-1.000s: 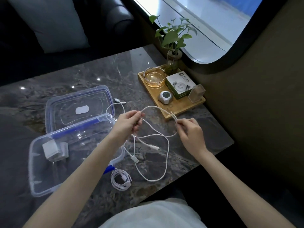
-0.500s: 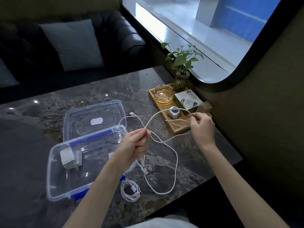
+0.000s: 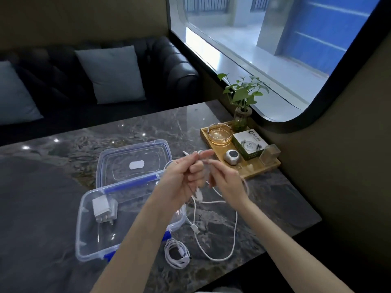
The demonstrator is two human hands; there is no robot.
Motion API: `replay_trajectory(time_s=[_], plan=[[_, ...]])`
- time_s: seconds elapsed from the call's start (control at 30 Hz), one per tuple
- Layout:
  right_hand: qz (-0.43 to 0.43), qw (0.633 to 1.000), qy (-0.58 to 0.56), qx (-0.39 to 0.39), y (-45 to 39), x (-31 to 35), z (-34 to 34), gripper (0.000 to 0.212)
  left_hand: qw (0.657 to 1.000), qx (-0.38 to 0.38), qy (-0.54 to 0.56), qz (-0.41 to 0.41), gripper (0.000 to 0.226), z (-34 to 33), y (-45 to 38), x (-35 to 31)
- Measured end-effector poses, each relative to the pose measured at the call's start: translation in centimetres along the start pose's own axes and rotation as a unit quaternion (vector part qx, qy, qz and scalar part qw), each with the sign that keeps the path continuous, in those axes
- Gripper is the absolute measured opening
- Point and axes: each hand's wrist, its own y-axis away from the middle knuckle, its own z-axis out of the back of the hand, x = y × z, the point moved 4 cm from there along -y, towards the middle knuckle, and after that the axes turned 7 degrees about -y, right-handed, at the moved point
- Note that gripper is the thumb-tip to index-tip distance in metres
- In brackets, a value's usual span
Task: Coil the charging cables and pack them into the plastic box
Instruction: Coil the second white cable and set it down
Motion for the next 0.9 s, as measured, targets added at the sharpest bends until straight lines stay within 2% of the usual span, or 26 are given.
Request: replay_trajectory(time_s=[0.1, 0.2, 0.33, 0.47, 0.53, 0.6, 0.63, 0.67, 0.73, 0.8, 0.9], plan=[[-0.108, 0.986, -0.092, 0.083, 1.5, -1.2, -2.1, 0.020, 0.999, -0.028, -0.003, -0.043, 0.026, 0.1, -0.4, -2.0], [-0.149, 0.968, -0.100, 0.178, 2.8, -0.1, -3.7, 0.022, 0.994, -0.091, 0.023, -0.057, 0.025, 1.6, -1.5, -2.3], [-0.164, 0.949, -0.065, 0.260, 3.1, 2.3, -4.3, 0.025, 0.985, -0.152, -0.016, -0.083, 0.029, 3.5, -2.7, -1.7], [-0.096, 0.949, 0.083, 0.288, 1.7, 4.8, -3.2, 0.023, 0.968, -0.140, -0.180, -0.101, 0.026, 4.8, -3.0, -0.6], [-0.057, 0.954, 0.132, 0.263, 0.9, 5.8, -2.0, 0.022, 0.936, -0.130, -0.312, -0.103, 0.024, 4.9, -2.8, -0.3], [-0.028, 0.961, 0.148, 0.230, 0.1, 6.9, -0.6, 0.018, 0.878, -0.119, -0.451, -0.111, 0.024, 4.5, -2.5, -0.2], [-0.016, 0.966, 0.141, 0.215, -0.4, 7.4, 0.1, 0.014, 0.850, -0.112, -0.503, -0.112, 0.027, 4.2, -2.1, 0.0], [-0.005, 0.972, 0.127, 0.195, -0.8, 7.8, 0.8, 0.011, 0.837, -0.105, -0.526, -0.107, 0.030, 3.9, -1.8, 0.2], [0.008, 0.985, 0.096, 0.146, -1.9, 8.1, 2.2, 0.009, 0.873, -0.090, -0.473, -0.071, 0.031, 3.4, -0.9, 0.7], [0.022, 0.993, 0.051, 0.106, -2.8, 7.9, 3.1, 0.010, 0.921, -0.077, -0.380, -0.031, 0.033, 3.1, -0.2, 0.9], [0.026, 0.997, -0.030, 0.063, -3.4, 6.9, 3.3, 0.014, 0.970, -0.054, -0.238, 0.011, 0.038, 2.5, 0.4, 0.6]])
